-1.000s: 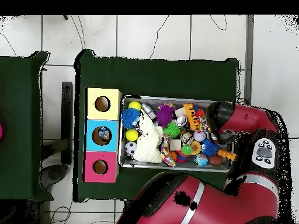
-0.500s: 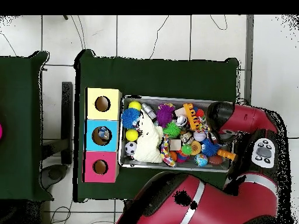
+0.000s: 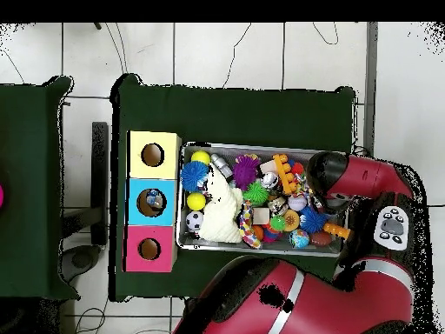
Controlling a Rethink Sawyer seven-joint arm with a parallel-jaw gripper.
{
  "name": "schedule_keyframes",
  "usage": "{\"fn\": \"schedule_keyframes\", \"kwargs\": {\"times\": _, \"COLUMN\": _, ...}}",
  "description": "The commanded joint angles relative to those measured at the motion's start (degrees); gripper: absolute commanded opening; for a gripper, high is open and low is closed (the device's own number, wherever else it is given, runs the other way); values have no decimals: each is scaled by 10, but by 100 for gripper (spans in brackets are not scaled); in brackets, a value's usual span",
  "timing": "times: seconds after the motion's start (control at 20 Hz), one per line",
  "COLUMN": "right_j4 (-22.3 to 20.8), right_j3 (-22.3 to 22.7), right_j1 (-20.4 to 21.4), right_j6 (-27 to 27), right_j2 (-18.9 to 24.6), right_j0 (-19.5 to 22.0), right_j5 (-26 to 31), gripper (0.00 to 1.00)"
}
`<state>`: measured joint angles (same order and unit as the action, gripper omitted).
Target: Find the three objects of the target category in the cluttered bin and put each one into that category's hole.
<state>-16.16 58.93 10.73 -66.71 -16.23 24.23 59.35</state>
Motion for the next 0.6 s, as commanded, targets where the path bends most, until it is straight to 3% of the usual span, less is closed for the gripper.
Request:
{"fn": "schedule_keyframes", "kwargs": {"times": 0.05, "right_j4": -13, "right_j3": 36, "right_j1": -29, "right_j6": -60, "right_j2": 63, "right_j0": -4, "right_j5": -98, "gripper": 100}}
{"fn": "schedule_keyframes", "kwargs": {"times": 0.6, "right_j4": -7, "right_j3": 18, "right_j1": -44, "right_j6": -53, "right_j2": 68, "right_j0": 1, "right_j5": -99, "gripper": 100}}
